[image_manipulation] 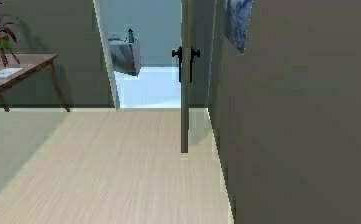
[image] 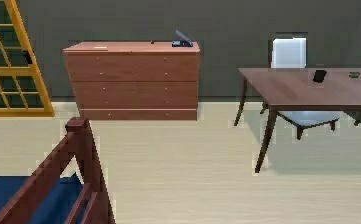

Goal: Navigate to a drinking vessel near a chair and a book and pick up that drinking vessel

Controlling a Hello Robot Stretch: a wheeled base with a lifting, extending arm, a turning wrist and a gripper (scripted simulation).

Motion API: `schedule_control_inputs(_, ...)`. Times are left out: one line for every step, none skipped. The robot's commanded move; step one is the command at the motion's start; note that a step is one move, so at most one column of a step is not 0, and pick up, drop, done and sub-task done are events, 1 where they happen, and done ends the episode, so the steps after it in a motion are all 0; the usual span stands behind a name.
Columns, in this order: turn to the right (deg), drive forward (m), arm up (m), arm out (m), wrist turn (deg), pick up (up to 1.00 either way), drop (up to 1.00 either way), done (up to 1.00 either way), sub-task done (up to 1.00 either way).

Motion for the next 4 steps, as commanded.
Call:
schedule_control_inputs(18.0,0.0,0.0,0.0,0.0,0.0,0.0,0.0,0.0)
schedule_control_inputs(0.0,0.05,0.0,0.0,0.0,0.0,0.0,0.0,0.0)
schedule_control_inputs(45.0,0.0,0.0,0.0,0.0,0.0,0.0,0.0,0.0)
schedule_control_inputs(3.0,0.0,0.0,0.0,0.0,0.0,0.0,0.0,0.0)
